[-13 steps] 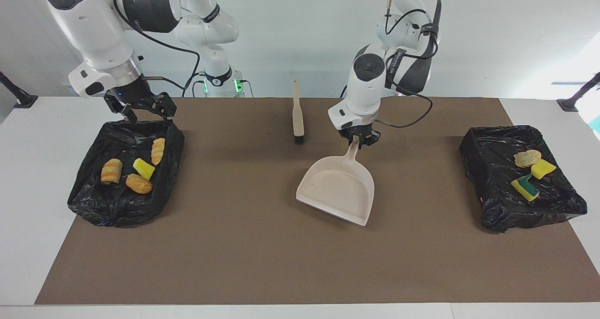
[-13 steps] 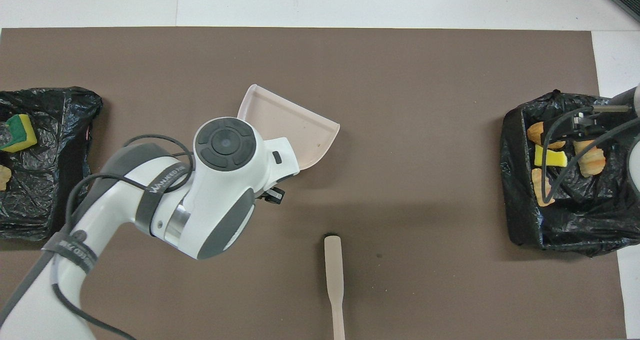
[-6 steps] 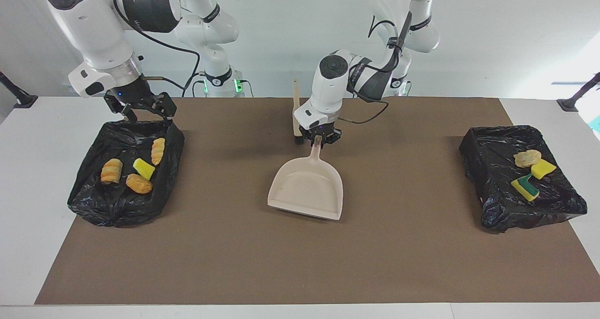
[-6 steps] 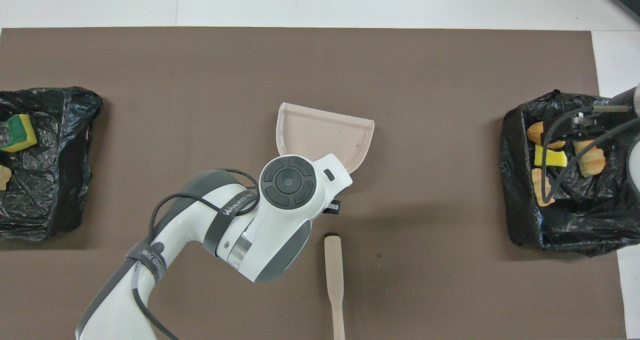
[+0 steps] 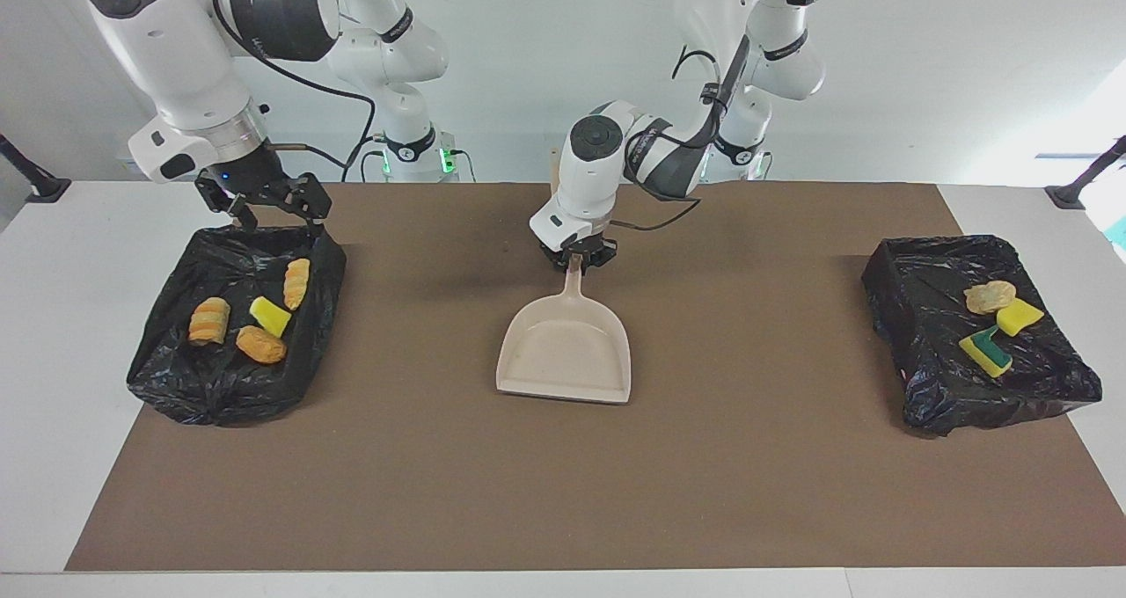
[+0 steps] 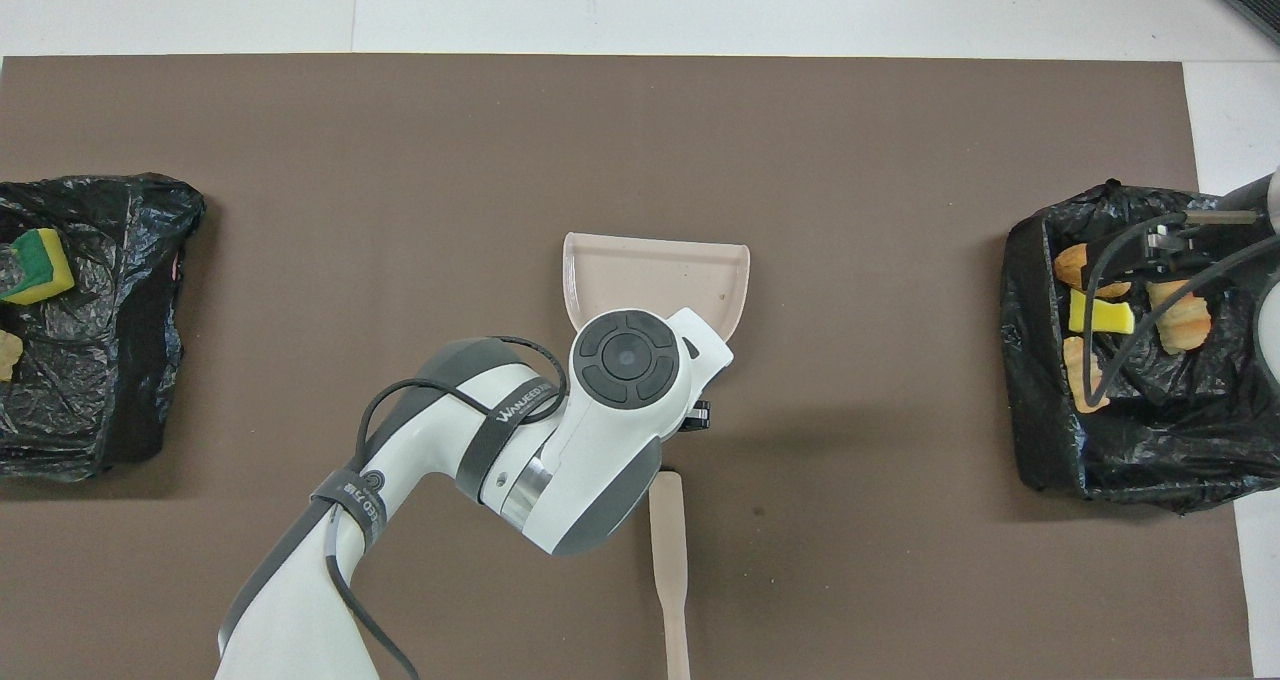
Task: Sweep and dump trash in bin
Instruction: 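Bring the emptied dustpan back toward the table center with the left gripper, then lower the dustpan onto the table beside the brush and open the left gripper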
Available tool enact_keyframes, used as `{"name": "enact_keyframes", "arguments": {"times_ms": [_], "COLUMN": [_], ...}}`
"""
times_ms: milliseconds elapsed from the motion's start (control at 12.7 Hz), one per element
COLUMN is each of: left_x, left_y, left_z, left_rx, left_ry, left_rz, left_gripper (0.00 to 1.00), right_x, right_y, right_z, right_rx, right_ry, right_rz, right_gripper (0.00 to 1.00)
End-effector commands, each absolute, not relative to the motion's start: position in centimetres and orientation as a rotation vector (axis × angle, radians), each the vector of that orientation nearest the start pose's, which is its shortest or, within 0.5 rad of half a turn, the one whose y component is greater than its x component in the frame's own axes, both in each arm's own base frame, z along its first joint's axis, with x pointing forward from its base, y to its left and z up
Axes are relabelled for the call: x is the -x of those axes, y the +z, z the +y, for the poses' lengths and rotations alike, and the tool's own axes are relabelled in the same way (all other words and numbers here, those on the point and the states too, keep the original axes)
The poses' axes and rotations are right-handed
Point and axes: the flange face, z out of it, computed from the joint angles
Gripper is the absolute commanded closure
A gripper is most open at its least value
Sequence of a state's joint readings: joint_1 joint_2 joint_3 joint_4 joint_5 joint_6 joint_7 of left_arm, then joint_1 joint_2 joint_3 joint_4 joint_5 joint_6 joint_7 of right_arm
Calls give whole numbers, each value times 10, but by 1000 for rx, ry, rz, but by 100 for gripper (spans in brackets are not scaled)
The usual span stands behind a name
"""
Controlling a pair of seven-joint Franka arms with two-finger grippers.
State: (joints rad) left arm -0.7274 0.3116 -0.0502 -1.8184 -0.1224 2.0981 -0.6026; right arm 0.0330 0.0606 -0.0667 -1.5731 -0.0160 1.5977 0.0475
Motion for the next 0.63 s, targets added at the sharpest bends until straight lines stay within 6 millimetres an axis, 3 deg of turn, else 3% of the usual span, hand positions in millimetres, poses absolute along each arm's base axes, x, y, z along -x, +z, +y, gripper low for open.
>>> {"name": "enact_keyframes", "arguments": {"times_ms": [0, 79, 316, 552], "left_x": [-453, -455, -458, -483], "left_y": [369, 367, 376, 415], "left_z": [-447, -448, -441, -402], "left_rx": [3231, 3243, 3244, 3262], "left_ry": [140, 122, 122, 84], "left_rz": [48, 4, -16, -130], "left_gripper": [49, 0, 0, 0], "right_x": [-570, -570, -570, -570], "right_y": [593, 593, 593, 593], "right_z": [-21, -21, -21, -21], "right_rx": [3138, 3138, 3138, 3138], "right_ry": [38, 38, 38, 38], "right_rz": [106, 106, 109, 106], "right_gripper": [0, 0, 0, 0]}}
